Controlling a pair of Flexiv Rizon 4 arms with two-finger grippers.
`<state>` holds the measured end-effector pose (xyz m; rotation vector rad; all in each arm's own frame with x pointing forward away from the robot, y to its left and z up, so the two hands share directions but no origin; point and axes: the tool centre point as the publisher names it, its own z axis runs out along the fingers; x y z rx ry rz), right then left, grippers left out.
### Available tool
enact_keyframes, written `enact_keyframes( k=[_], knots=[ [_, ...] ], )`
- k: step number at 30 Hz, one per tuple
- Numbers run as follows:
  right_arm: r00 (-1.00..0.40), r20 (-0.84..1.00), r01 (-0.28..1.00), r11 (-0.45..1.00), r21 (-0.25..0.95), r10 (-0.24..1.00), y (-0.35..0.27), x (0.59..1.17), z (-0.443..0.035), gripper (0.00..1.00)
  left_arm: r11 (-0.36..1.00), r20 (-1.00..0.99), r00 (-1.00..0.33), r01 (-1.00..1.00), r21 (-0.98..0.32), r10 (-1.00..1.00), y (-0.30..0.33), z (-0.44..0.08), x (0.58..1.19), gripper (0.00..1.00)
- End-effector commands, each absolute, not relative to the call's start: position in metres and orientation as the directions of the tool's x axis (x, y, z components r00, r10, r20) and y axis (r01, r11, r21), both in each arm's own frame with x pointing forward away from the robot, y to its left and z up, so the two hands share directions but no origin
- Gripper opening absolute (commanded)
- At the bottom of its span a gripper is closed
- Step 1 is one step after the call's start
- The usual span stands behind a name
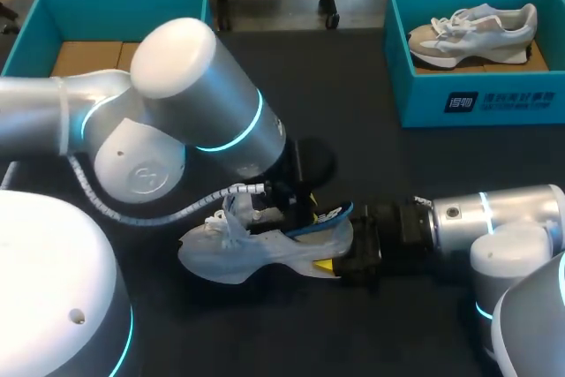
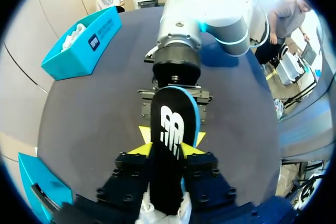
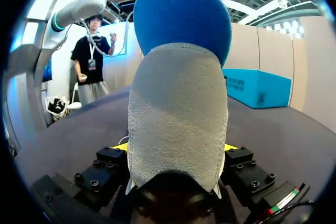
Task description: Take the shoe out of the shoebox, open the shoe tongue, remove and reinsert the insole, then place the shoe into the shoebox
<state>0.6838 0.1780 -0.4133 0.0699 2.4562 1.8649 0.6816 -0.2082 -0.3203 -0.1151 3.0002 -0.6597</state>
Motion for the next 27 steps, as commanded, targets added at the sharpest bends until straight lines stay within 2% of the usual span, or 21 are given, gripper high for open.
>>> enact_keyframes(
  k=[1, 12, 13, 14, 16, 20, 27],
  knots=[
    [-0.997, -0.019, 0.002, 0.273, 0.962, 0.071, 0.179, 0.683, -0.412, 0.00, 0.908, -0.043, -0.995, -0.067, -0.413, -0.093, -0.213, -0.322, 0.689, 0.00],
    [-0.997, -0.019, 0.002, 0.273, 0.962, 0.071, 0.179, 0.683, -0.412, 0.00, 0.895, -0.077, -0.992, -0.058, -0.441, -0.103, -0.201, -0.303, 0.678, 0.00],
    [-0.997, -0.019, 0.002, 0.273, 0.962, 0.071, 0.179, 0.683, -0.412, 0.00, 0.894, -0.080, -0.992, -0.053, -0.446, -0.099, -0.200, -0.300, 0.676, 0.11],
    [-0.997, -0.019, 0.002, 0.273, 0.962, 0.071, 0.179, 0.683, -0.412, 0.00, 0.893, -0.082, -0.992, -0.051, -0.447, -0.098, -0.199, -0.299, 0.675, 0.16],
    [-0.997, -0.019, 0.002, 0.273, 0.962, 0.071, 0.179, 0.683, -0.412, 0.00, 0.892, -0.090, -0.991, -0.045, -0.450, -0.096, -0.197, -0.297, 0.671, 0.33],
    [-0.997, -0.019, 0.002, 0.273, 0.962, 0.071, 0.179, 0.683, -0.412, 0.00, 0.890, -0.106, -0.989, -0.040, -0.454, -0.099, -0.193, -0.296, 0.667, 0.39],
    [-0.997, -0.019, 0.002, 0.273, 0.962, 0.071, 0.179, 0.683, -0.412, 0.00, 0.890, -0.126, -0.986, -0.038, -0.455, -0.106, -0.190, -0.300, 0.662, 0.41]
  ],
)
